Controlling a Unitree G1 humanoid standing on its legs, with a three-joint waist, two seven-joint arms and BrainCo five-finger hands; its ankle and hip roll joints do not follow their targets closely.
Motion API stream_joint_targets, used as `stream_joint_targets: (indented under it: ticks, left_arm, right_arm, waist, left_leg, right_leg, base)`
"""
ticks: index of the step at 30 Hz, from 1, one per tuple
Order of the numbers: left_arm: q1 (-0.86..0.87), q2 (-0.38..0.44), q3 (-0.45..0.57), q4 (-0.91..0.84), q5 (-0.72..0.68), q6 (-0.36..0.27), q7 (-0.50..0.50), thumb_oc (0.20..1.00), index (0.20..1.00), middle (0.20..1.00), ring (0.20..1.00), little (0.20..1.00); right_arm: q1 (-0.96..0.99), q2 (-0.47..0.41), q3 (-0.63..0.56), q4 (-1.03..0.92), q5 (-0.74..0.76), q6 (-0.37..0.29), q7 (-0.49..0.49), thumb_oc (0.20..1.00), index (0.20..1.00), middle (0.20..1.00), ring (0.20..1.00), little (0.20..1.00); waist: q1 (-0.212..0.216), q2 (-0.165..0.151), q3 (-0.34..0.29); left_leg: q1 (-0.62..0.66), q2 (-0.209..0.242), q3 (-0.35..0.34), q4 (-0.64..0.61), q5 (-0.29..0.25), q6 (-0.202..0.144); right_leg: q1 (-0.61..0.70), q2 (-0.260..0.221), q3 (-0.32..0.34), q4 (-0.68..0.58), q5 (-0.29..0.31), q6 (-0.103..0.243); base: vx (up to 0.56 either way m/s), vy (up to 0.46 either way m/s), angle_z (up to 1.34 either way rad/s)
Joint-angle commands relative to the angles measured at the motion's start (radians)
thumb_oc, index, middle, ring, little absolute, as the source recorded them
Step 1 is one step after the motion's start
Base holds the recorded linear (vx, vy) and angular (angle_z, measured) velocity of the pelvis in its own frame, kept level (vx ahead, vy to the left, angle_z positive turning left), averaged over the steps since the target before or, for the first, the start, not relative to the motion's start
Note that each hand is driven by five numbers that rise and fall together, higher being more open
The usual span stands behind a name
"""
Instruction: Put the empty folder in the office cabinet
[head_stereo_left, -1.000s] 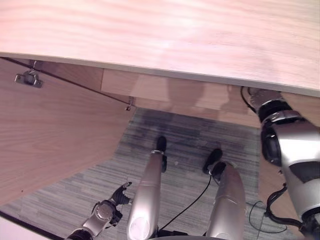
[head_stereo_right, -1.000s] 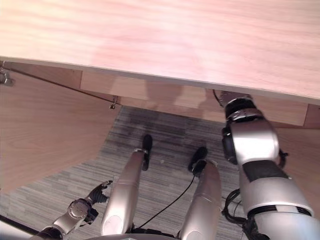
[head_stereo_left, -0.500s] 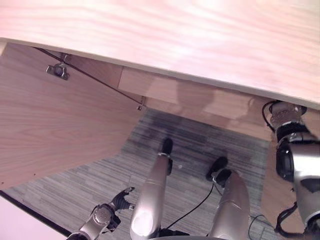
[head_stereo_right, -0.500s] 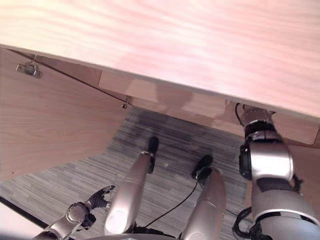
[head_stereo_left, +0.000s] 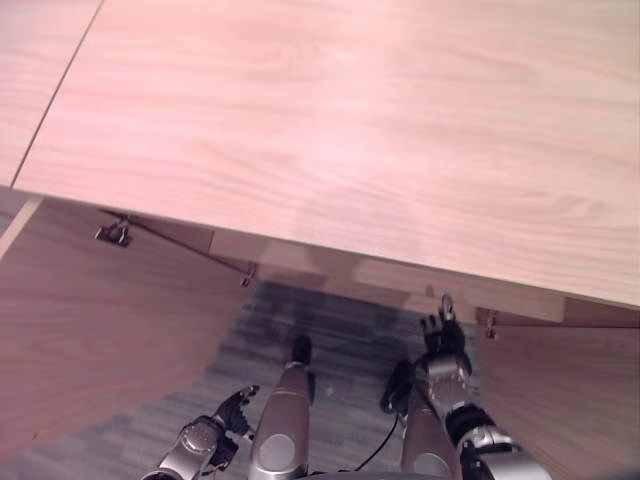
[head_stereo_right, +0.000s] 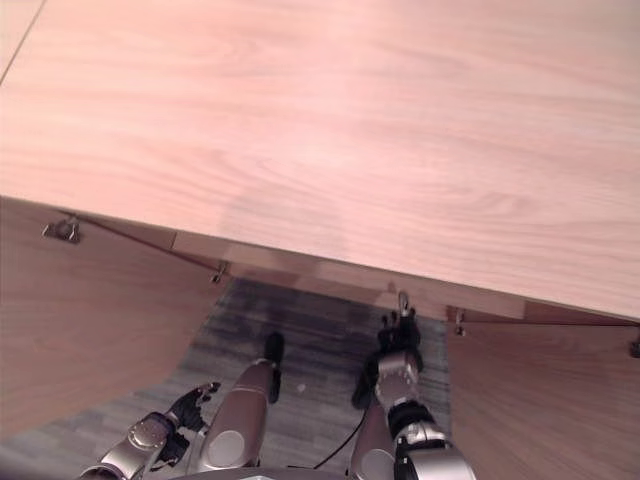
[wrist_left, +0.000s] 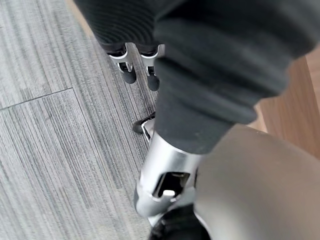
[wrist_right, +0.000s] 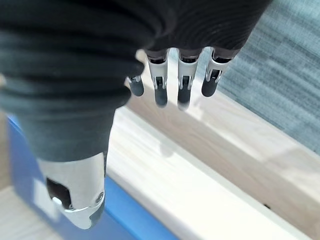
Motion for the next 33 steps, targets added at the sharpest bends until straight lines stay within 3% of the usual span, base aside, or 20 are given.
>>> stream_joint_targets:
  ticks: [1, 7, 12, 18, 21, 25, 33]
  left_arm:
    - [-0.06, -0.069, 0.041, -0.008, -0.06, -0.035, 0.006, 1.0, 1.0, 1.0, 1.0, 1.0]
    - [-0.053, -0.124, 0.088, 0.124, -0.039, -0.035, 0.009, 1.0, 1.0, 1.0, 1.0, 1.0]
    - [-0.034, -0.151, 0.101, 0.184, -0.015, -0.034, 0.013, 1.0, 1.0, 1.0, 1.0, 1.0]
    - [-0.037, -0.178, 0.13, 0.235, -0.028, -0.034, 0.02, 1.0, 1.0, 1.0, 1.0, 1.0]
    - [-0.069, -0.191, 0.138, 0.262, -0.03, -0.033, 0.027, 1.0, 1.0, 1.0, 1.0, 1.0]
    - [-0.084, -0.198, 0.146, 0.268, -0.017, -0.033, 0.035, 1.0, 1.0, 1.0, 1.0, 1.0]
    - [-0.074, -0.206, 0.155, 0.276, 0.01, -0.039, 0.037, 1.0, 1.0, 1.0, 1.0, 1.0]
  right_arm:
    - [-0.017, -0.023, -0.013, -0.048, -0.051, 0.023, 0.091, 1.0, 1.0, 1.0, 1.0, 1.0]
    - [0.089, -0.028, 0.039, -0.067, -0.103, 0.078, 0.149, 1.0, 1.0, 1.0, 1.0, 1.0]
    - [0.115, -0.036, 0.047, -0.026, -0.137, 0.104, 0.156, 1.0, 1.0, 1.0, 1.0, 1.0]
    - [0.11, -0.061, 0.045, 0.17, -0.313, 0.15, 0.117, 1.0, 1.0, 1.0, 1.0, 1.0]
    - [0.101, -0.092, 0.083, 0.302, -0.556, 0.191, 0.084, 1.0, 1.0, 1.0, 1.0, 1.0]
    - [0.122, -0.104, 0.116, 0.354, -0.717, 0.221, 0.073, 1.0, 1.0, 1.0, 1.0, 1.0]
    - [0.158, -0.105, 0.147, 0.376, -0.82, 0.236, 0.08, 1.0, 1.0, 1.0, 1.0, 1.0]
  waist:
    - [-0.012, 0.0, -0.019]
    - [-0.058, -0.017, -0.107]
    - [-0.071, -0.019, -0.163]
    - [-0.078, -0.019, -0.236]
    - [-0.077, -0.024, -0.282]
    - [-0.077, -0.03, -0.307]
    - [-0.075, -0.036, -0.309]
  left_leg:
    - [0.128, 0.043, -0.016, -0.099, -0.048, -0.006]
    - [0.275, 0.047, 0.026, -0.234, -0.012, -0.003]
    - [0.352, 0.045, 0.052, -0.315, 0.01, -0.001]
    - [0.43, 0.04, 0.077, -0.414, 0.048, -0.005]
    - [0.453, 0.029, 0.085, -0.455, 0.064, -0.012]
    - [0.465, 0.023, 0.089, -0.456, 0.057, -0.014]
    - [0.489, 0.019, 0.093, -0.456, 0.052, -0.009]
  right_leg:
    - [0.107, 0.008, 0.033, -0.049, 0.017, 0.081]
    - [0.199, 0.028, 0.042, -0.166, 0.079, 0.099]
    - [0.25, 0.037, 0.055, -0.229, 0.114, 0.112]
    - [0.322, 0.054, 0.068, -0.349, 0.163, 0.125]
    - [0.363, 0.058, 0.073, -0.437, 0.201, 0.137]
    - [0.398, 0.055, 0.075, -0.493, 0.225, 0.144]
    - [0.429, 0.051, 0.086, -0.499, 0.219, 0.142]
  base:
    - [0.12, 0.081, -0.25]
    - [0.1, 0.07, -0.17]
    - [0.1, 0.063, -0.16]
    - [0.03, 0.041, -0.1]
    - [0.01, 0.035, -0.1]
    - [0.01, 0.016, -0.05]
    - [0.0, 0.0, 0.0]
